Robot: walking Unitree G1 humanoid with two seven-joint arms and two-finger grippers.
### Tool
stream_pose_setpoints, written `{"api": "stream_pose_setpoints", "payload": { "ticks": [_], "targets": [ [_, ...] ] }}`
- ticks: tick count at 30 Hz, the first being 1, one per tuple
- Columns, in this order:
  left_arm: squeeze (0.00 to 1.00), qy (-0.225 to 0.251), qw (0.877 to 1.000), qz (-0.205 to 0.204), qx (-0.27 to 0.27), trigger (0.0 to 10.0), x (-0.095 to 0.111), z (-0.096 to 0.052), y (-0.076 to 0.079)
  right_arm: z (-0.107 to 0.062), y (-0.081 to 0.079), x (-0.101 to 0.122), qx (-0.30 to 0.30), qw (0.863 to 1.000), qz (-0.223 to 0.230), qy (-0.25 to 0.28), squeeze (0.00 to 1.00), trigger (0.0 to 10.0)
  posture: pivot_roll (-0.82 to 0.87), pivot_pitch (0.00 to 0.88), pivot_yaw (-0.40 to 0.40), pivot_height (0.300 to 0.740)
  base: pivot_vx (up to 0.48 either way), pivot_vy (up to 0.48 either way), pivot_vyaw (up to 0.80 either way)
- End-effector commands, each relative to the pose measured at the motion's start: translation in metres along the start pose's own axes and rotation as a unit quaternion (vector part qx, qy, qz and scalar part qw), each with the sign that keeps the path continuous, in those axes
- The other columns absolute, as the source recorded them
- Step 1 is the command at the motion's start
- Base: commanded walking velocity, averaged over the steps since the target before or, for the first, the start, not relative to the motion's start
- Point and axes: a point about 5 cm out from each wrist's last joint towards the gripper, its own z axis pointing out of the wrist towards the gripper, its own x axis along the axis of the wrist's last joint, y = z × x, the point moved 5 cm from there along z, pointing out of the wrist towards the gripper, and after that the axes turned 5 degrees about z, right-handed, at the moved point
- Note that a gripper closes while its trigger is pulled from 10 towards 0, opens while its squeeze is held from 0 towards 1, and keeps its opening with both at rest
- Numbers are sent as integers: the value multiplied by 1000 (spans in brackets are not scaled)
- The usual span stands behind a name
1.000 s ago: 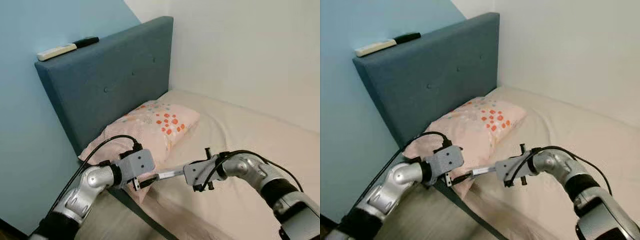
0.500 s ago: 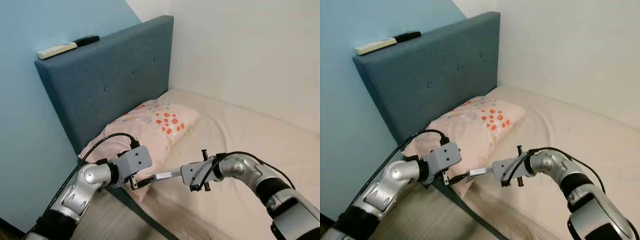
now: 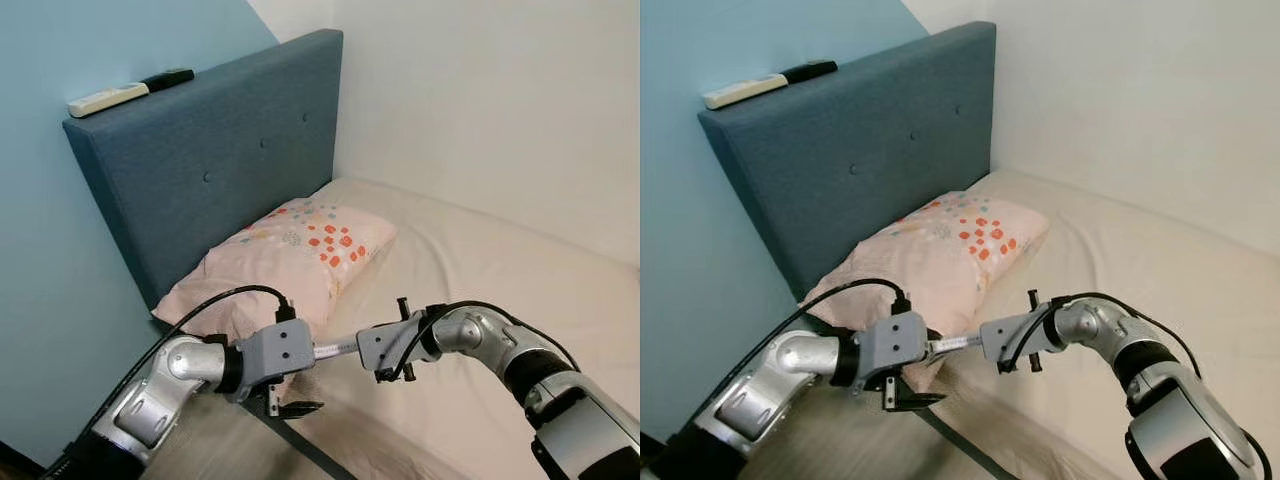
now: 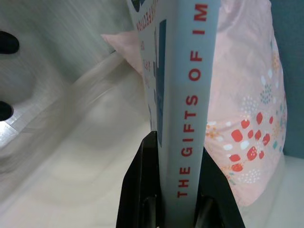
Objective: Clean up the room
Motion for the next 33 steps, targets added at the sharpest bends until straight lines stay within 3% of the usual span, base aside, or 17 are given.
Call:
{"api": "stream_pose_setpoints", "payload": {
  "ticks": [1,4,11,18,26,33],
  "targets": [
    [0,-5,1000,-1,-11,10000,-4,1,8,-5,17,7,-28,999,1,19,0,10000,-12,107,-37,740,0,0,0],
    [0,16,999,-8,51,10000,2,11,-4,-4,16,15,-25,999,14,45,0,10000,-16,108,-40,740,0,0,0],
    [0,16,992,-2,122,10000,6,22,-22,2,9,21,-14,998,11,60,0,10000,-18,111,-40,740,0,0,0],
    [0,-17,996,24,84,10000,-3,24,-10,5,4,24,-2,998,5,65,0,10000,-19,113,-42,740,0,0,0],
    [0,17,997,2,77,10000,6,22,-8,5,3,24,3,998,7,66,0,10000,-17,108,-45,740,0,0,0],
    [0,11,996,7,91,10000,4,23,-12,6,2,25,6,998,5,67,0,10000,-12,103,-48,740,0,0,0]
  ]
}}
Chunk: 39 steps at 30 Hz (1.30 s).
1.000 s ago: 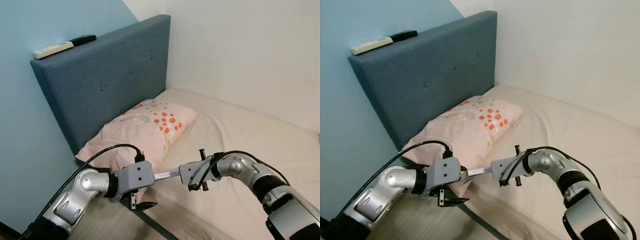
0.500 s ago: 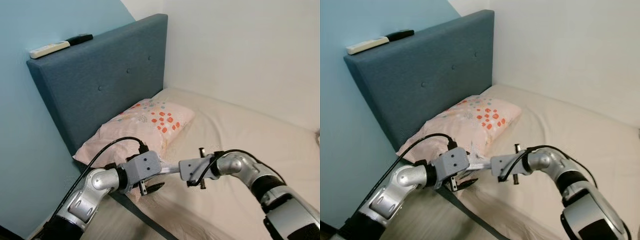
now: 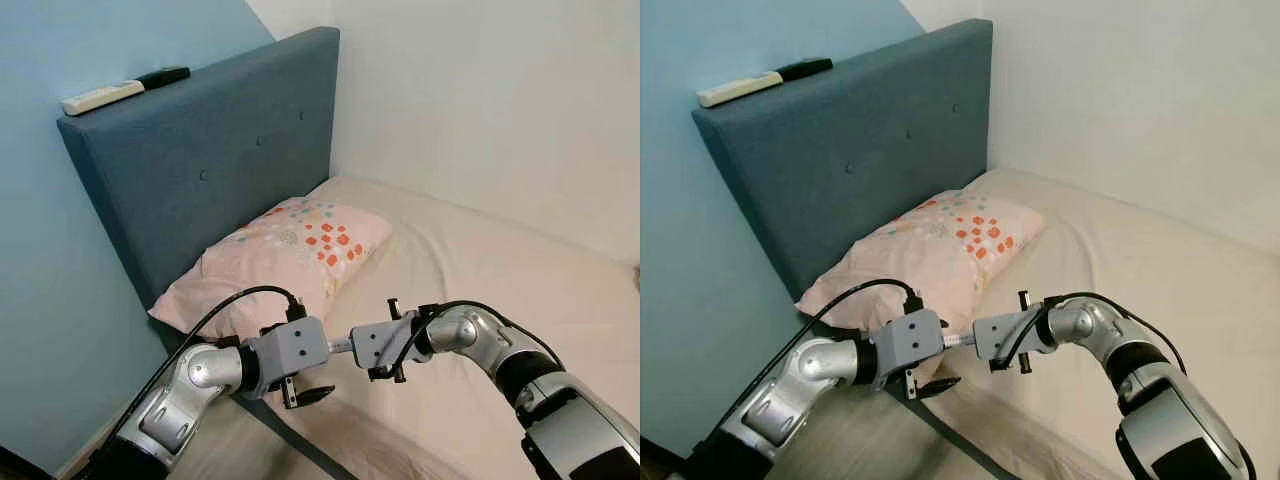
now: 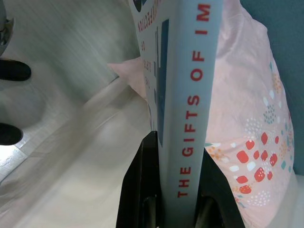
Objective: Clean up the room
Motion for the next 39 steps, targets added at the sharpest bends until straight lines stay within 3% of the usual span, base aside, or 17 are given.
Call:
{"api": "stream_pose_setpoints", "payload": {
  "ticks": [1,2,3,4,5,6,37,38,39],
  "targets": [
    [0,-5,1000,4,3,10000,-2,-1,-1,2,1,6,-2,1000,-7,15,0,10000,-11,104,-47,740,0,0,0],
    [0,-5,1000,4,3,10000,-2,-1,-1,2,1,6,-2,1000,-7,15,0,10000,-11,104,-47,740,0,0,0],
    [0,-6,1000,3,8,5373,-3,0,-4,2,1,7,-2,1000,-7,17,0,10000,-10,103,-46,740,0,0,0],
    [0,-6,1000,1,10,3373,-3,0,-5,3,1,7,-2,1000,-7,17,0,10000,-9,102,-47,740,0,0,0],
    [0,-6,1000,1,10,3373,-3,0,-5,3,1,7,-2,1000,-7,17,0,10000,-9,102,-47,740,0,0,0],
    [0,-5,1000,-1,10,0,-3,0,-5,3,1,7,-1,1000,-7,18,0,10000,-9,101,-46,740,0,0,0],
    [0,4,1000,-14,5,0,-2,-4,-4,4,1,5,-5,1000,7,11,0,10000,-9,101,-43,740,0,0,0],
    [0,4,1000,-15,5,0,-2,-4,-5,3,2,5,-5,1000,10,12,549,10000,-9,101,-43,740,0,0,0],
    [0,4,1000,-16,5,0,-2,-4,-5,3,2,5,-6,1000,13,12,549,10000,-9,101,-43,740,0,0,0]
  ]
}}
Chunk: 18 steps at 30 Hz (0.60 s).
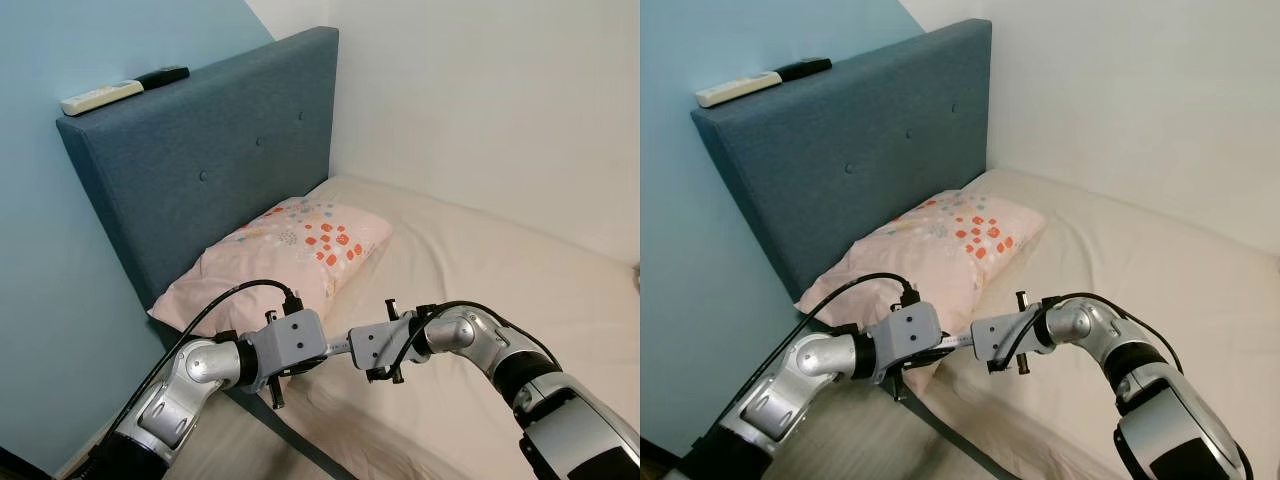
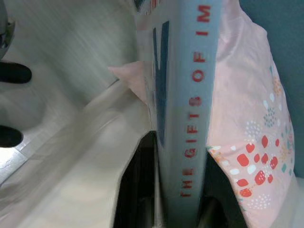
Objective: Clean up the room
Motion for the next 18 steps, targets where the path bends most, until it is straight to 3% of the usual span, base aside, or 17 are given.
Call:
{"api": "stream_pose_setpoints", "payload": {
  "ticks": [1,2,12,13,14,15,16,17,18],
  "targets": [
    [0,0,1000,-11,-5,0,-3,-2,2,1,2,2,-6,1000,11,7,549,10000,-9,101,-43,740,0,0,0],
    [0,0,1000,-12,-4,0,-3,-2,2,1,2,2,-7,1000,11,6,1000,10000,-10,103,-44,740,0,0,0],
    [0,0,1000,-16,-3,0,-4,-2,2,-1,7,-1,-25,1000,12,-1,1000,10000,-10,102,-41,740,0,0,0],
    [0,-8,1000,-19,0,0,-7,-2,2,-8,23,-5,-71,997,14,-15,671,10000,-5,101,-46,740,0,0,0],
    [0,-8,1000,-19,0,0,-7,-2,2,-8,23,-5,-71,997,14,-15,671,10000,-5,101,-46,740,0,0,0],
    [0,-13,1000,-21,2,0,-9,-3,3,-13,33,-8,-99,995,24,-21,247,10000,-3,100,-47,740,0,0,0],
    [0,-13,1000,-21,2,0,-9,-3,3,-13,33,-8,-99,995,24,-21,247,10000,-3,100,-47,740,0,0,0],
    [0,-23,999,-31,13,0,-15,-5,3,-34,66,-16,-209,973,96,-18,0,10000,-3,99,-50,740,0,0,0],
    [0,-23,999,-31,13,0,-15,-5,3,-34,66,-16,-209,973,96,-18,0,10000,-3,99,-50,740,0,0,0]
  ]
}}
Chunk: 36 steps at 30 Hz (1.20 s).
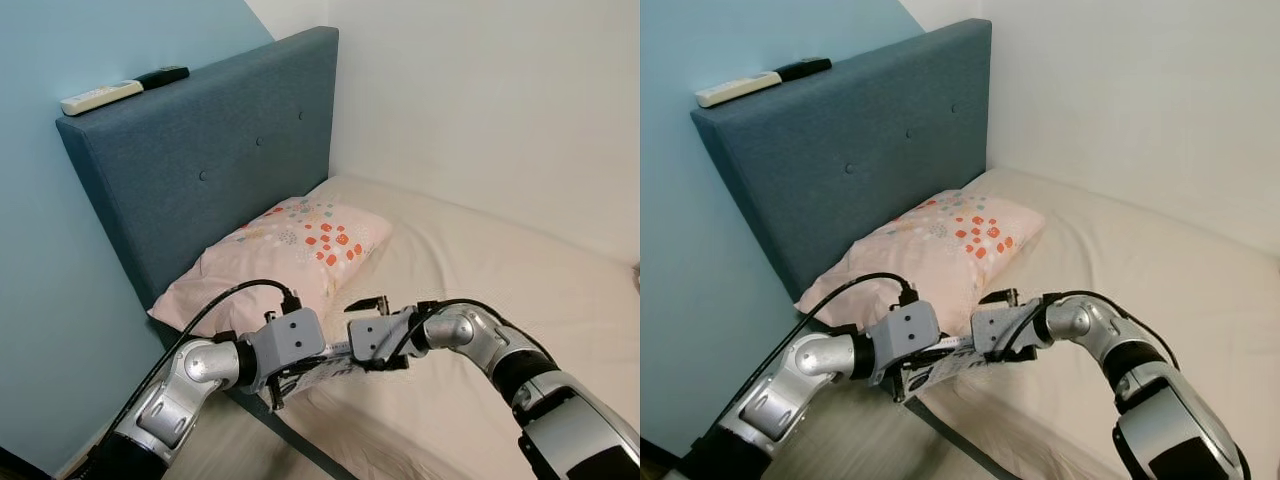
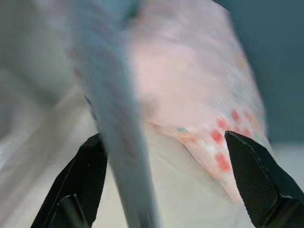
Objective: Clean up the room
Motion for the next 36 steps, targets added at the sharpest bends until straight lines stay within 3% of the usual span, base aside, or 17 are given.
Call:
{"api": "stream_pose_setpoints", "payload": {
  "ticks": [1,3,4,7,9,10,12,14,15,16,20,21,23,25,30,32,36],
  "targets": [
    [0,-18,1000,-19,-12,0,-11,-2,9,-12,36,0,-89,995,38,4,0,10000,-3,99,-50,740,0,0,0],
    [0,-28,999,-28,-5,0,-18,-5,11,-29,68,-5,-187,974,127,23,0,10000,-5,99,-47,740,0,0,0],
    [0,-40,998,-41,13,0,-25,-7,9,-45,89,-11,-261,944,196,45,0,10000,-8,95,-40,740,0,0,0],
    [0,-49,997,-50,26,0,-30,-9,9,-56,101,-16,-306,919,242,61,0,10000,-8,95,-40,740,0,0,0],
    [0,-63,985,-126,99,0,-46,-19,-3,-79,115,-32,-389,845,353,102,0,10000,-7,92,-24,740,0,0,0],
    [0,-63,985,-126,99,0,-46,-19,-3,-79,115,-32,-389,845,353,102,0,10000,-7,92,-24,740,0,0,0],
    [0,-50,951,-240,186,0,-57,-30,-15,-85,106,-49,-424,786,433,121,0,10000,-10,89,-13,740,0,0,0],
    [0,-41,937,-276,209,0,-58,-34,-18,-84,101,-54,-428,772,453,124,0,10000,-10,89,-13,740,0,0,0],
    [0,-13,898,-357,255,0,-59,-39,-23,-71,85,-55,-418,739,507,147,0,10000,-3,90,-11,740,0,0,0],
    [0,-13,898,-357,255,0,-59,-39,-23,-71,85,-55,-418,739,507,147,0,10000,-3,90,-11,740,0,0,0],
    [0,47,838,-455,298,0,-52,-43,-28,-42,59,-37,-368,716,562,191,0,10000,-4,91,-8,740,0,0,0],
    [0,47,838,-455,298,0,-52,-43,-28,-42,59,-37,-368,716,562,191,0,10000,-4,91,-8,740,0,0,0],
    [0,94,790,-499,343,0,-50,-49,-39,-23,39,-18,-323,705,593,217,0,10000,2,94,-1,740,0,0,0],
    [0,116,765,-516,367,0,-49,-53,-46,-16,27,-7,-298,693,615,231,0,10000,2,95,2,740,0,0,0],
    [0,145,738,-544,373,0,-44,-55,-50,-14,14,2,-267,677,640,247,0,10000,1,97,8,740,0,0,0],
    [0,171,710,-575,369,0,-39,-56,-54,-9,-5,4,-228,689,649,227,0,10000,-4,97,16,740,0,0,0],
    [0,195,687,-601,360,0,-35,-59,-58,-8,-26,-3,-201,714,647,174,0,10000,-7,99,21,740,0,0,0]
  ]
}}
